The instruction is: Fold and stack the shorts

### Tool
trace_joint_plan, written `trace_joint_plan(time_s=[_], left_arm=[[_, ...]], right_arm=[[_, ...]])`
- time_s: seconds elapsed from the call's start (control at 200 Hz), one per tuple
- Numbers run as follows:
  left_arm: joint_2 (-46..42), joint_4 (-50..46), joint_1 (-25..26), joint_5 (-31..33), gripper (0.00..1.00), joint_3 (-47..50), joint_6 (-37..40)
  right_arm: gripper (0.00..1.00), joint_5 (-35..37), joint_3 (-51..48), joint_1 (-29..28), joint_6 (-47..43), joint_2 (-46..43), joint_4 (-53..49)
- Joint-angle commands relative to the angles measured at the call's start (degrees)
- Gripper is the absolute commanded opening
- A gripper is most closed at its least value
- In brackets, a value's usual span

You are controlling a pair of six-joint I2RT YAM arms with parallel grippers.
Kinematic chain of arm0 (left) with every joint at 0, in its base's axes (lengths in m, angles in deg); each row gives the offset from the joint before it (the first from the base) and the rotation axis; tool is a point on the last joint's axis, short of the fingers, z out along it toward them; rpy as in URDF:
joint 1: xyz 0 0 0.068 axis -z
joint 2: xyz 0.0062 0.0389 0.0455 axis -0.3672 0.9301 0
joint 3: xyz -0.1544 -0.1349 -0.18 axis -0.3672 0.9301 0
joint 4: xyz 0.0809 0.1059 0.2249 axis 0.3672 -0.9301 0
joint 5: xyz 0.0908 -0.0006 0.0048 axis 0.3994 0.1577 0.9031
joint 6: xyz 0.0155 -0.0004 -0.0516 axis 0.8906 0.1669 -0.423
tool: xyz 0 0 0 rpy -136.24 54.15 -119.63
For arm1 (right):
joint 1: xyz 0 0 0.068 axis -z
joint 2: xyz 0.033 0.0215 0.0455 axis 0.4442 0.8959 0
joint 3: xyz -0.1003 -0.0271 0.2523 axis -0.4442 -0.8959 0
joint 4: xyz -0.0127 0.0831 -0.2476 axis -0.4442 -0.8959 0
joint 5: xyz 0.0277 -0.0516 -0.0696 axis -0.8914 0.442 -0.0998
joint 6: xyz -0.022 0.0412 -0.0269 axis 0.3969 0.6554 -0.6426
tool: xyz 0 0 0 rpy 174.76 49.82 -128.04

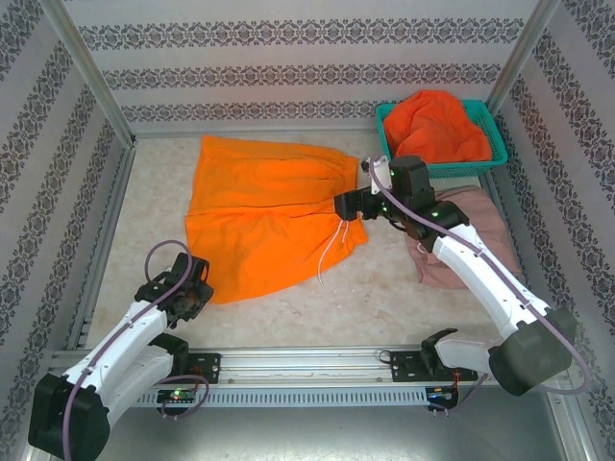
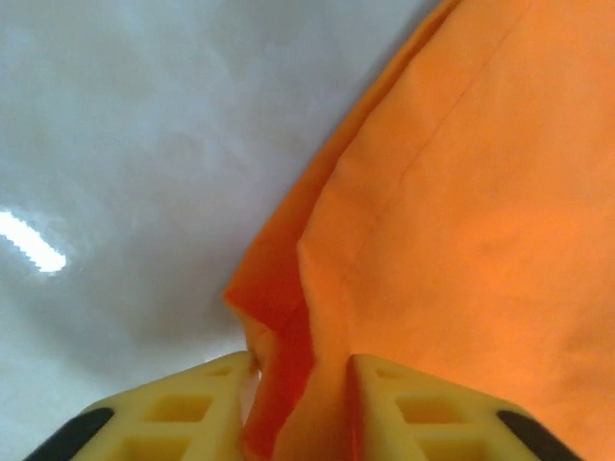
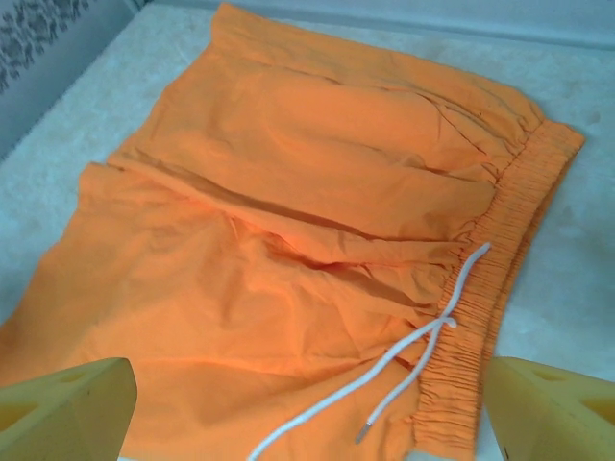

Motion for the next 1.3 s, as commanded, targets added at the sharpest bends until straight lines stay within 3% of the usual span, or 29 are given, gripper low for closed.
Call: trace_joint_plan(time_s=[0.0, 0.075, 0.28, 0.46, 0.934, 1.179, 1.259, 1.299], left_arm=[[-0.1, 1.8, -0.8, 3.7, 0.11, -1.4, 1.9], [-1.1, -0.1, -1.1, 5.7, 0.00, -4.1, 4.6], [-2.3, -2.4, -2.6, 7.9, 0.00, -11.8, 12.1], [0.1, -1.2, -3.1, 8.0, 0.00, -16.5, 15.9], [1.1, 4.1, -7.1, 4.1, 0.00, -13.5, 16.8], [0.5, 5.4, -9.6, 1.7, 0.00, -11.8, 16.9], [0.7, 5.8, -10.2, 1.3, 0.00, -11.4, 17.0], [0.9, 6.0, -10.4, 1.1, 0.00, -11.4, 17.1]], right_arm=[[0.94, -0.1, -1.0, -0.6, -15.8, 0.6, -5.5], [0.95, 2.5, -1.5, -1.4, -24.2, 2.1, -9.1], [0.94, 15.1, -5.4, -5.9, -46.2, 6.2, -12.7], [0.90, 20.1, -10.4, -6.6, -56.6, 9.5, -7.1], [0.71, 23.4, -10.6, -5.5, -65.2, 23.4, 8.5], [0.62, 22.8, -9.5, -4.9, -66.9, 28.2, 10.1], [0.56, 22.6, -9.7, -4.9, -67.3, 29.3, 10.8], [0.48, 22.9, -9.7, -4.9, -67.3, 29.8, 11.2]])
